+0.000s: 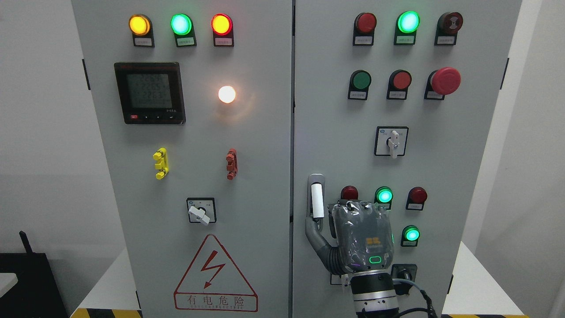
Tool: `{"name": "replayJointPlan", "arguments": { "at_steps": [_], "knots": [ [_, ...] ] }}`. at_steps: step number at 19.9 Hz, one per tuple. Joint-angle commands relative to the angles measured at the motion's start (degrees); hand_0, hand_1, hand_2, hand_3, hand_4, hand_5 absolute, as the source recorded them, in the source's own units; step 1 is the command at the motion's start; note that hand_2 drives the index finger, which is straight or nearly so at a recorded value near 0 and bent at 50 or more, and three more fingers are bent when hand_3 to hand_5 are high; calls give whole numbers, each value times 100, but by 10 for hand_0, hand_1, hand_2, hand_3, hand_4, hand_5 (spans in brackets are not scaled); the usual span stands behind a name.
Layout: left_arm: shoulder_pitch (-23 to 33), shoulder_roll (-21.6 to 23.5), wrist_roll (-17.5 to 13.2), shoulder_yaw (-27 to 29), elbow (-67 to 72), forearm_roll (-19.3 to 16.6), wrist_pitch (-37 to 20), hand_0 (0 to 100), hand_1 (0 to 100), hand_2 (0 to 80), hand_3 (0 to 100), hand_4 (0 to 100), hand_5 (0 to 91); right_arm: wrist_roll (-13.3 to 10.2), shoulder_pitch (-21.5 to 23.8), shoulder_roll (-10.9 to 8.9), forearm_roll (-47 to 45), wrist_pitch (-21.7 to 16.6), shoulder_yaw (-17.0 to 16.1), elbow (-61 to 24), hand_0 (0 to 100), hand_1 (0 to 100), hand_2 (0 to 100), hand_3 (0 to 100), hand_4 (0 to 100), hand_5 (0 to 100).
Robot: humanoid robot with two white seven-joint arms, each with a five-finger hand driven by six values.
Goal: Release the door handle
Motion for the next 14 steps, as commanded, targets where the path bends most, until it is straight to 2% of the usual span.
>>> {"name": "replayJointPlan", "arguments": {
  "at_steps": [1, 14],
  "knots": [
    [0, 0, 4, 0, -53, -158, -5, 120, 389, 0, 0, 0, 0, -33, -1, 23, -9, 3, -96, -10, 521, 426, 1000, 1000, 1000, 977],
    [0, 0, 4, 0, -53, -158, -5, 120, 389, 0, 0, 0, 0, -59, 34, 23, -18, 3, -149, -28, 550, 412, 1000, 1000, 1000, 979]
  ]
}}
